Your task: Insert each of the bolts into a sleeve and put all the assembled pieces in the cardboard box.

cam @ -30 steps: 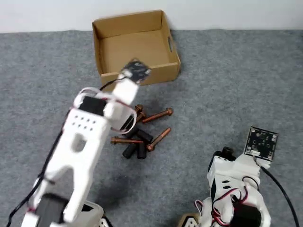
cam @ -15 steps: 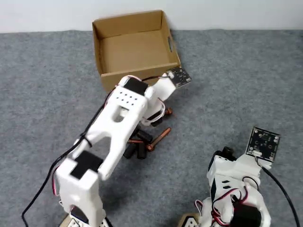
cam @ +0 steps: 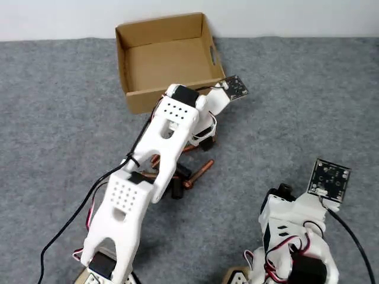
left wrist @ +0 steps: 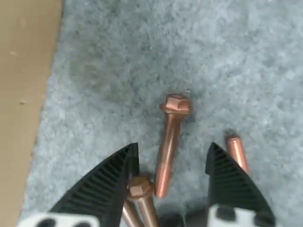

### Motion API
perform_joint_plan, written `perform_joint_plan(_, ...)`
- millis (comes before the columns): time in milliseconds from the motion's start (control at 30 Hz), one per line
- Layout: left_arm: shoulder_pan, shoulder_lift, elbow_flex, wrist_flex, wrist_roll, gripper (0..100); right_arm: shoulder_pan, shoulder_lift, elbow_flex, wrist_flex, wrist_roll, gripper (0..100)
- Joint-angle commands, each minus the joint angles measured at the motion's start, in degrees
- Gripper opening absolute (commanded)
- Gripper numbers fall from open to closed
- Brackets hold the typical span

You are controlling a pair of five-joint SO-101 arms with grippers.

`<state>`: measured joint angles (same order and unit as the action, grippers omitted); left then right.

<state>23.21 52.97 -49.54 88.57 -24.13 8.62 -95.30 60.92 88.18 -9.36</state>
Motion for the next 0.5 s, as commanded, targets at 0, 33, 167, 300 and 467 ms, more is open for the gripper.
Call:
perform_joint_plan(0, 0.3, 5.7, -11.6, 4.0, -0.5, 24, 0.5, -0.1, -0.4, -1.3, -0.8, 0.8)
perform_joint_plan(33, 0.3, 7.7, -14.2, 4.8, -0.5, 24, 0.5, -0.1, -0.4, -1.3, -0.8, 0.8)
perform_joint_plan(167, 0.4, 14.8, -24.3, 7.6, -0.5, 21, 0.4, -0.1, -0.4, -1.3, -0.8, 0.8)
perform_joint_plan(300, 0.4, 20.8, -32.1, 7.8, -0.5, 13, 0.4, -0.1, -0.4, -1.3, -0.8, 0.8)
perform_joint_plan(467, 1.1, 24.2, -38.3, 10.0, -0.5, 7, 0.4, -0.1, -0.4, -1.3, -0.8, 0.8)
